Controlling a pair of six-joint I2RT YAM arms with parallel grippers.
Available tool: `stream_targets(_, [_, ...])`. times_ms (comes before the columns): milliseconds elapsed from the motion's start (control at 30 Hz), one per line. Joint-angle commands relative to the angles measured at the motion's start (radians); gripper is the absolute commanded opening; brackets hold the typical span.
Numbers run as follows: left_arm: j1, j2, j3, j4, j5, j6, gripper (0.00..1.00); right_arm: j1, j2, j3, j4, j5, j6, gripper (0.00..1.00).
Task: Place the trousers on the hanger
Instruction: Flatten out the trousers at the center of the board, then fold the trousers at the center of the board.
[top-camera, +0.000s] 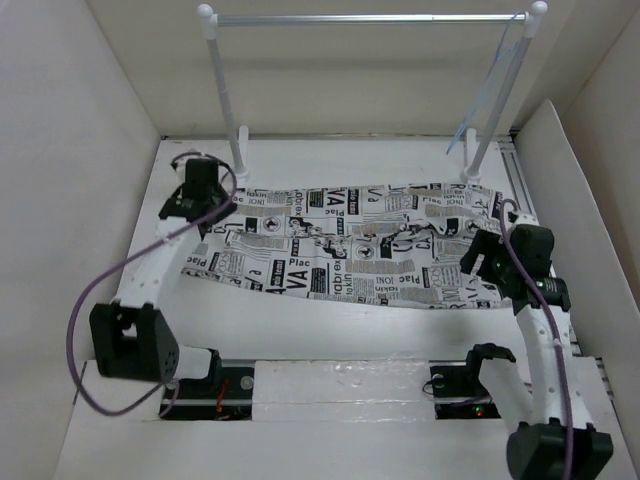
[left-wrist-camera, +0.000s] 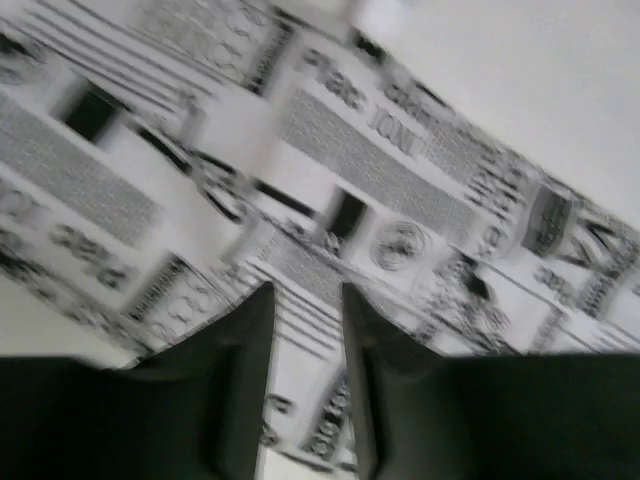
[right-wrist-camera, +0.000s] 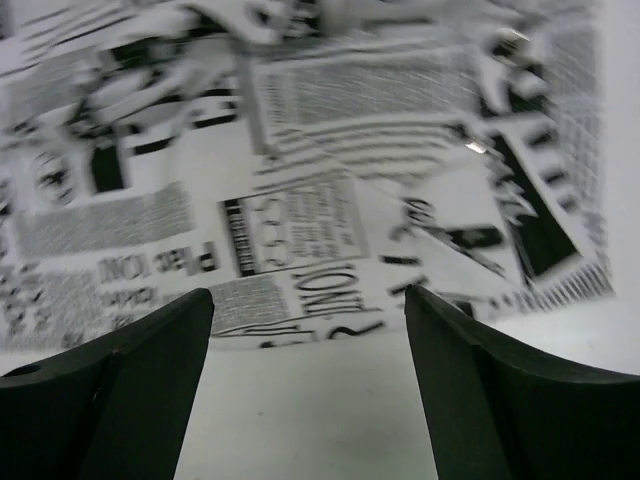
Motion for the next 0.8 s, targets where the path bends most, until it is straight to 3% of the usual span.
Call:
stream_targets(0, [-0.127,-0.179,-0.197,0.208,0.161,-0.08,0.17,-0.128,0.003,-0.061,-0.044,0.078,0.129,0.83])
stream_targets(67, [-0.145,-0.259,-0.262,0.219,0.19,-0.1,0.04,-0.178,0.037,-0.088,0.0,0.106,0.184,0.8])
stream_targets(167, [-0.145,-0.328,-0.3,0.199,0.261,-0.083,0.0,-0.299,0.069,-0.134,0.044,0.118,0.226,0.73])
stream_targets(333, [-0.103,-0.433,-0.383,0.202,0.345,-0.028,0.0,-0.433,0.19,-0.157,0.077,0.1,0.241,0.67])
stream_targets(567, [-0.094,-0.483,-0.46,0.173,0.332,-0.034,0.0,-0.478,0.391,-0.16,0.198,0.091,0.253,0.66])
stream_targets(633, [-0.094,-0.502,-0.459,0.157,0.266,-0.049,0.12,-0.487,0.472,-0.154,0.216,0.082,0.25,0.67])
stream_targets(667, [-0.094,-0.508,-0.451,0.139,0.24,-0.065,0.26,-0.496,0.497,-0.154,0.233,0.082,0.25,0.67])
stream_targets(767, [-0.094,-0.505,-0.42,0.092,0.087,-0.095,0.34,-0.525,0.574,-0.165,0.273,0.066,0.243,0.59])
